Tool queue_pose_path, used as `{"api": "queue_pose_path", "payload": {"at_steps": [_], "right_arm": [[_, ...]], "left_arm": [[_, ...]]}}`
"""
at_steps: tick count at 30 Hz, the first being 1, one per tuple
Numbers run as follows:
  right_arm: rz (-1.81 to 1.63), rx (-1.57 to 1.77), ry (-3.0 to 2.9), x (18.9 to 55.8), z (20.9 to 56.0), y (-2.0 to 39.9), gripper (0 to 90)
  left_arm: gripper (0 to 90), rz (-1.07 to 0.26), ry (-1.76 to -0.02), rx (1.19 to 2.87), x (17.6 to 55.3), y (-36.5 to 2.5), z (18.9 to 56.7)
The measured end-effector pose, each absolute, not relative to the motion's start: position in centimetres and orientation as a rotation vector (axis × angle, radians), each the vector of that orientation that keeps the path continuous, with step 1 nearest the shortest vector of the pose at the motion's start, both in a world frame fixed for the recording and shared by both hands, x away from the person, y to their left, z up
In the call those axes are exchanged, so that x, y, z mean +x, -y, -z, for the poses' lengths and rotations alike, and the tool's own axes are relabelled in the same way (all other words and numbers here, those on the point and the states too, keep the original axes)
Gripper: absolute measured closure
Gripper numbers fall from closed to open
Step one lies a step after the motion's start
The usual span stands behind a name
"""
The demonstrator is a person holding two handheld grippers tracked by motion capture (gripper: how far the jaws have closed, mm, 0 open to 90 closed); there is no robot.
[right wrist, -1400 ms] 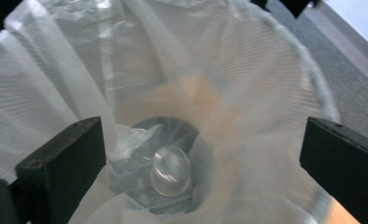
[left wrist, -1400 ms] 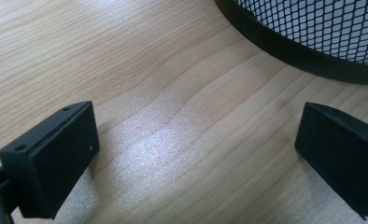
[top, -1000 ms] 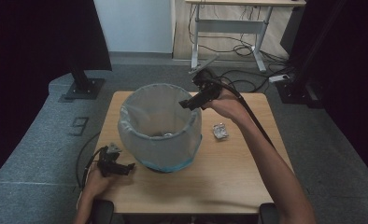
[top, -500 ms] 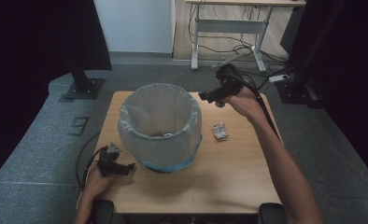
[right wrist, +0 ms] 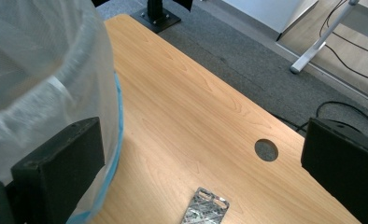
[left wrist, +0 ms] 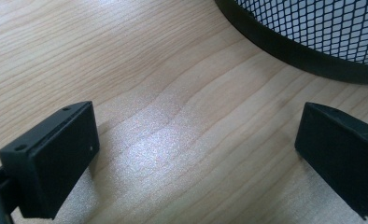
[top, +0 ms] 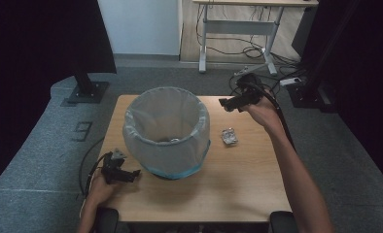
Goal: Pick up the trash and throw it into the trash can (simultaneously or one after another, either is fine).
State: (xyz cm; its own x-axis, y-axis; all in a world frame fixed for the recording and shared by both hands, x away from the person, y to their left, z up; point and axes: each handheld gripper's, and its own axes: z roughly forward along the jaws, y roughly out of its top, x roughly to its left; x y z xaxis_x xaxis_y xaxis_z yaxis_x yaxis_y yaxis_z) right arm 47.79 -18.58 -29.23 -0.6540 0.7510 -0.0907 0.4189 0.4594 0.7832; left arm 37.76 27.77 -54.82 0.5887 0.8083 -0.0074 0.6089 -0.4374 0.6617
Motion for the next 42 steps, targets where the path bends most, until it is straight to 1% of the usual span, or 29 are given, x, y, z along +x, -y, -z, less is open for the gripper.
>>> {"api": "queue_pose_path", "payload": {"at_steps": [7,14,15,24,25,26,27,31,38,39,40,42], "right_arm": [[-1.062,0.993,-2.237,47.9,31.1,19.4,0.0],[-1.067,1.021,-2.208,48.1,33.7,20.4,0.0],[-1.074,1.029,-2.202,48.2,34.6,20.6,0.0],[-1.055,1.087,-2.219,48.5,38.1,21.3,0.0],[-1.028,1.096,-2.228,48.5,39.1,21.3,0.0],[-1.028,1.096,-2.228,48.5,39.1,21.3,0.0],[-1.01,1.108,-2.228,48.5,40.1,21.4,0.0],[-0.988,1.152,-2.235,48.6,42.2,21.5,0.0],[-0.992,1.188,-2.23,48.6,44.7,21.8,0.0],[-0.987,1.197,-2.231,48.6,45.5,21.7,0.0],[-0.987,1.197,-2.231,48.6,45.5,21.7,0.0],[-0.966,1.206,-2.246,48.6,46.8,21.5,0.0]], "left_arm": [[0.0,-0.414,-1.12,2.193,37.8,-27.8,54.8],[0.0,-0.414,-1.12,2.193,37.8,-27.8,54.8],[0.0,-0.413,-1.12,2.194,37.8,-27.8,54.8],[0.0,-0.413,-1.12,2.195,37.8,-27.8,54.8],[0.0,-0.412,-1.12,2.194,37.8,-27.8,54.8],[0.0,-0.412,-1.12,2.194,37.8,-27.8,54.8],[0.0,-0.412,-1.12,2.193,37.8,-27.8,54.8],[0.0,-0.413,-1.12,2.194,37.8,-27.8,54.8],[0.0,-0.412,-1.12,2.194,37.8,-27.8,54.8],[0.0,-0.412,-1.12,2.194,37.8,-27.8,54.8],[0.0,-0.413,-1.12,2.194,37.8,-27.8,54.8],[0.0,-0.413,-1.12,2.194,37.8,-27.8,54.8]]}}
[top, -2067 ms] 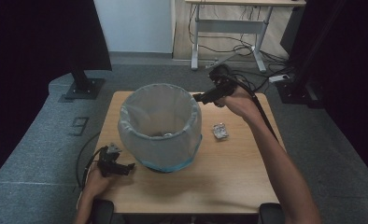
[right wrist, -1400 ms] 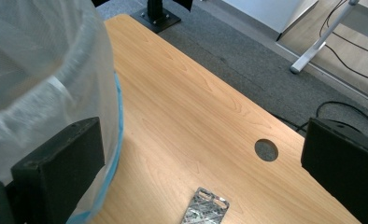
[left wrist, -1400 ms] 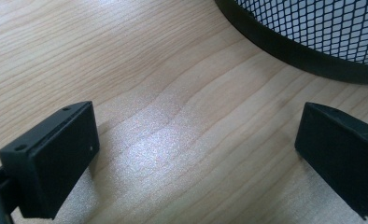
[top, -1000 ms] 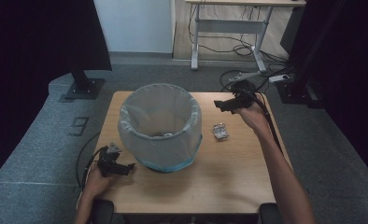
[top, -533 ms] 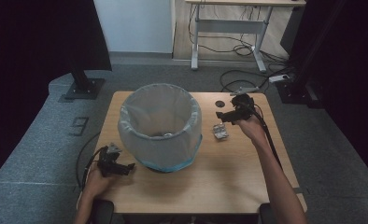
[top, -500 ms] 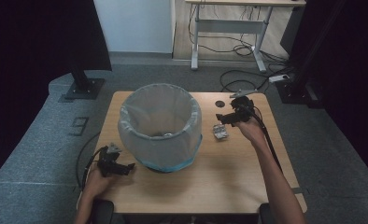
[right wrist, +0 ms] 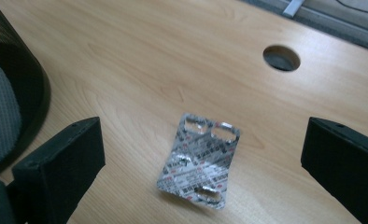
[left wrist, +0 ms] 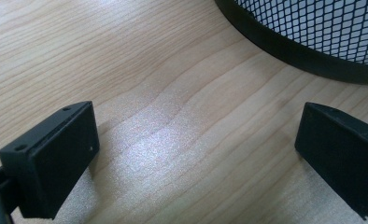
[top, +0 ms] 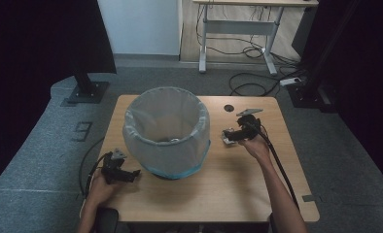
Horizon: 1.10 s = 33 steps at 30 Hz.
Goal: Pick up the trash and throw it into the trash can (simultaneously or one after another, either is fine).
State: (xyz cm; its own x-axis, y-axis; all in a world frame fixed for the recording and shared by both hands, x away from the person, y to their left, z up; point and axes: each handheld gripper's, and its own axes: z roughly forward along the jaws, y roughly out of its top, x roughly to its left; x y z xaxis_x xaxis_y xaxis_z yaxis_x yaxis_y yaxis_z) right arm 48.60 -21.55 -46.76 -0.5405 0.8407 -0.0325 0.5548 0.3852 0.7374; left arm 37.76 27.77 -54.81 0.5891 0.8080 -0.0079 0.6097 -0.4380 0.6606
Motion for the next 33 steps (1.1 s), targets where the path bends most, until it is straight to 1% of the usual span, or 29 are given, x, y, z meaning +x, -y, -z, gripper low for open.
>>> {"api": "queue_pose_path", "payload": {"at_steps": [11,18,21,23,26,27,29,30,33], "right_arm": [[-0.912,1.27,-2.245,48.7,50.8,20.9,0.3],[-0.89,1.307,-2.241,48.9,52.6,20.6,6.4],[-0.864,1.33,-2.233,49.1,53.4,20.5,12.3],[-0.84,1.337,-2.224,49.2,53.7,20.4,13.4],[-0.807,1.345,-2.218,49.2,54.1,20.4,18.6],[-0.807,1.345,-2.218,49.2,54.1,20.4,18.6],[-0.821,1.376,-2.205,49.2,54.2,20.5,29.1],[-0.833,1.381,-2.207,49.1,54.2,20.6,31.3],[-0.821,1.373,-2.193,48.8,54.1,20.3,33.2]], "left_arm": [[0.0,-0.413,-1.12,2.194,37.8,-27.8,54.8],[0.0,-0.413,-1.12,2.194,37.8,-27.8,54.8],[0.0,-0.412,-1.12,2.194,37.8,-27.8,54.8],[0.0,-0.412,-1.12,2.194,37.8,-27.8,54.8],[0.0,-0.412,-1.12,2.194,37.8,-27.8,54.8],[0.0,-0.412,-1.121,2.194,37.8,-27.8,54.8],[0.0,-0.412,-1.12,2.194,37.8,-27.8,54.8],[0.0,-0.412,-1.12,2.194,37.8,-27.8,54.8],[0.0,-0.413,-1.118,2.193,37.8,-27.7,54.8]]}}
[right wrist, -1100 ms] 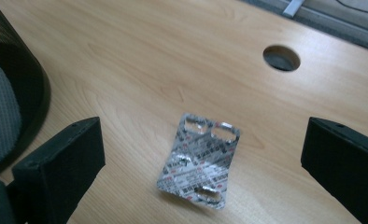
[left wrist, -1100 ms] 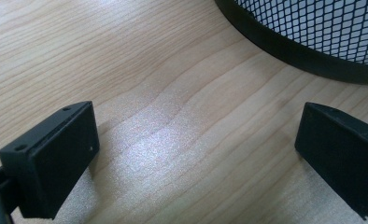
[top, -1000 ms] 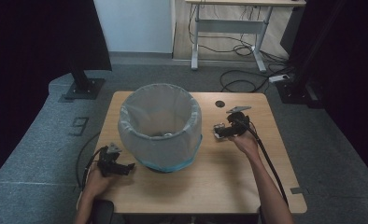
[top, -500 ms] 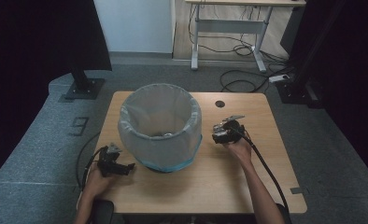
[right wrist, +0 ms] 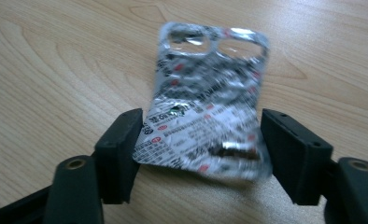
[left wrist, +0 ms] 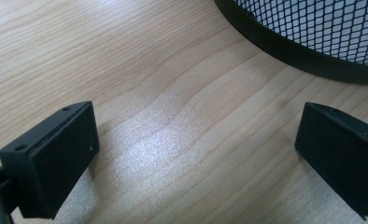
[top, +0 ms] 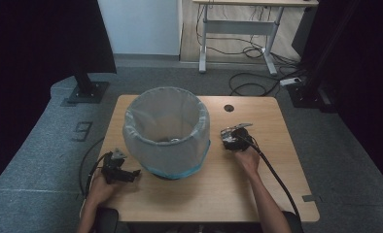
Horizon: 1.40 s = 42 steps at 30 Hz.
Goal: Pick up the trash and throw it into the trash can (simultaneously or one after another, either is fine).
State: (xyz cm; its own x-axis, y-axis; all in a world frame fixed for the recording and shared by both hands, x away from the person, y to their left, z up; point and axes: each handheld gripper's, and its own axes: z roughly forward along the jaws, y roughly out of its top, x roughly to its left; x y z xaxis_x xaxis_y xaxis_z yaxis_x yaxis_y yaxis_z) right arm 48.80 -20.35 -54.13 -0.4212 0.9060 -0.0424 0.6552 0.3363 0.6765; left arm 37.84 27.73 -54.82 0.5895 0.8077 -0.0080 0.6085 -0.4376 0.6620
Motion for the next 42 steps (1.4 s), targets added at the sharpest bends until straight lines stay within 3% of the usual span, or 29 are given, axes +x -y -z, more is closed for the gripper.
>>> {"api": "queue_pose_path", "payload": {"at_steps": [15,42], "right_arm": [[-0.848,1.338,-2.255,48.2,53.4,20.1,33.3],[-0.92,1.261,-2.309,47.0,48.0,22.1,33.3]], "left_arm": [[0.0,-0.408,-1.11,2.198,37.9,-27.7,54.8],[0.0,-0.409,-1.11,2.199,37.9,-27.7,54.8]]}}
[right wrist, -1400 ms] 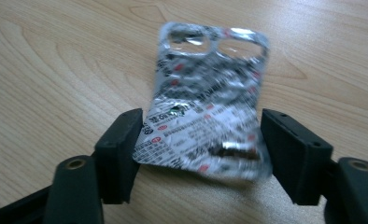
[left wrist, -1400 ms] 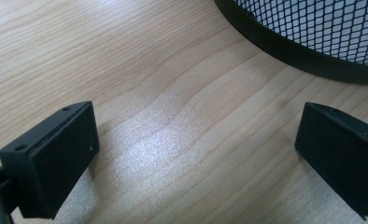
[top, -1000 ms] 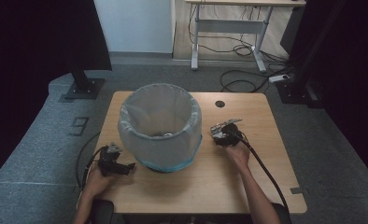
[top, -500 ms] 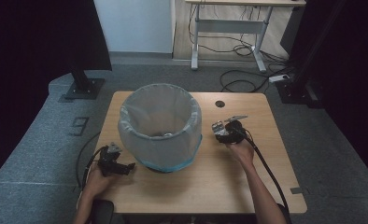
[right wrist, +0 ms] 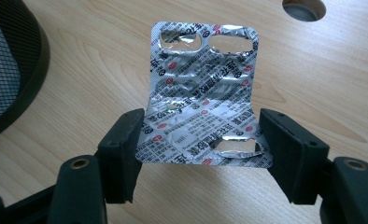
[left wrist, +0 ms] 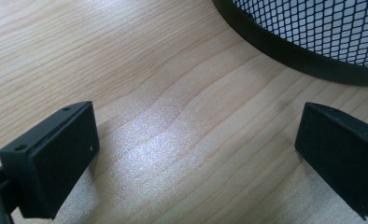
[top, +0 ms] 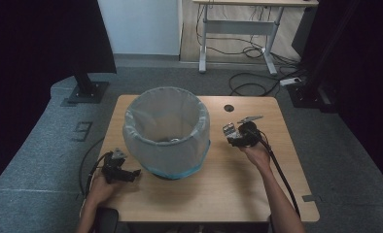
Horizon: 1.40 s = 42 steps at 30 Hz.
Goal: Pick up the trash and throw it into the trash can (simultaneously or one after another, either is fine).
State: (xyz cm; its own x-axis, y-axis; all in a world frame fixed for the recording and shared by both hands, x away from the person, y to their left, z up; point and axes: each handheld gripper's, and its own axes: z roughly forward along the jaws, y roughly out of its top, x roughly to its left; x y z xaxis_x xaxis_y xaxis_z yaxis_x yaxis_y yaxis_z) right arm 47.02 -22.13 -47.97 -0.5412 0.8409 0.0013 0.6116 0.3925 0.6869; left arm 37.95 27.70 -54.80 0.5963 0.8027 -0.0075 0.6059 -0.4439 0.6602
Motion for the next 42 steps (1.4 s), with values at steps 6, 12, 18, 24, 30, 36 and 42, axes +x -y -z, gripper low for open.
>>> {"api": "queue_pose_path", "payload": {"at_steps": [6,12,18,24,30,36,42], "right_arm": [[-0.926,1.219,-2.33,46.7,46.3,22.2,33.3],[-0.948,1.201,-2.361,46.3,44.8,22.3,33.3],[-0.957,1.174,-2.369,46.2,43.2,22.2,33.3],[-0.963,1.149,-2.382,46.1,41.9,22.1,33.3],[-0.971,1.118,-2.398,45.9,40.1,21.8,33.3],[-0.974,1.087,-2.403,45.8,38.4,21.6,33.3],[-0.98,1.071,-2.413,45.7,37.1,21.5,33.3]], "left_arm": [[0.0,-0.409,-1.11,2.199,37.9,-27.7,54.8],[0.0,-0.409,-1.11,2.199,37.9,-27.7,54.8],[0.0,-0.409,-1.11,2.198,37.9,-27.7,54.8],[0.0,-0.409,-1.11,2.199,37.9,-27.7,54.8],[0.0,-0.409,-1.11,2.199,37.9,-27.7,54.8],[0.0,-0.409,-1.109,2.201,37.9,-27.7,54.8],[0.0,-0.409,-1.11,2.199,37.9,-27.7,54.8]]}}
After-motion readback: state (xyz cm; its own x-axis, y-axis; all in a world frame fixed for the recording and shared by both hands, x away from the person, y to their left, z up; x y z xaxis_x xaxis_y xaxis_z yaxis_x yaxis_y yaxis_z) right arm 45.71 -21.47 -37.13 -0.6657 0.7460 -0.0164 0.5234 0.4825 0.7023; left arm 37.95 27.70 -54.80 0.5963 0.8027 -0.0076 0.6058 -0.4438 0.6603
